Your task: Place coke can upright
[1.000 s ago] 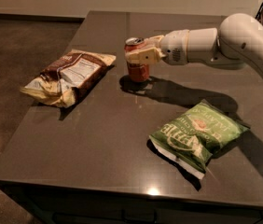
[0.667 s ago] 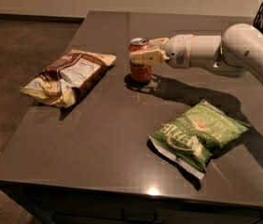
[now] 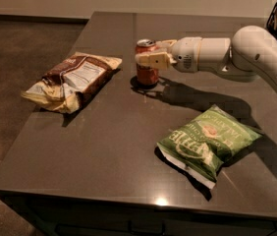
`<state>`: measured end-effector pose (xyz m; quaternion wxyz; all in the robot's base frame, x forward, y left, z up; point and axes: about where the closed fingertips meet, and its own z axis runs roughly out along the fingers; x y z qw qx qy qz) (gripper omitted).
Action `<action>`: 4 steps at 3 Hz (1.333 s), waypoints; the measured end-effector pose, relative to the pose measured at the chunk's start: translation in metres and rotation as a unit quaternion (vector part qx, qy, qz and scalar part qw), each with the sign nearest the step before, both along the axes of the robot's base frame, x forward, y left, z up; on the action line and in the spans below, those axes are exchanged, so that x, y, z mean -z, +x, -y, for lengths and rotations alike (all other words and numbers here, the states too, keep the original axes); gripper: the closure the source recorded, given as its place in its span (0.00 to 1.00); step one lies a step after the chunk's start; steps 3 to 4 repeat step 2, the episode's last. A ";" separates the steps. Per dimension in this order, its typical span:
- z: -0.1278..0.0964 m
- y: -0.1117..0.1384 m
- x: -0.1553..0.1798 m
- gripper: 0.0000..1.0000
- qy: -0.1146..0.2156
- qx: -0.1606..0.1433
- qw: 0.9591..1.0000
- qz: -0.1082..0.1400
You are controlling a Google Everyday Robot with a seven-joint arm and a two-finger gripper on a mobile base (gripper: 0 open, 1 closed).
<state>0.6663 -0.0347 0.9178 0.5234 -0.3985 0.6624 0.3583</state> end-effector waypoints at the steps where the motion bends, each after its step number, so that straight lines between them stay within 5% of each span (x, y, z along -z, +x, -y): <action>1: -0.003 0.000 0.000 0.00 0.000 -0.002 1.000 0.000; 4: -0.003 0.000 0.000 0.00 0.000 -0.002 1.000 0.000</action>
Offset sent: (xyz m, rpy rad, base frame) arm -0.0003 0.0024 -0.0001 0.0003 0.0003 0.0038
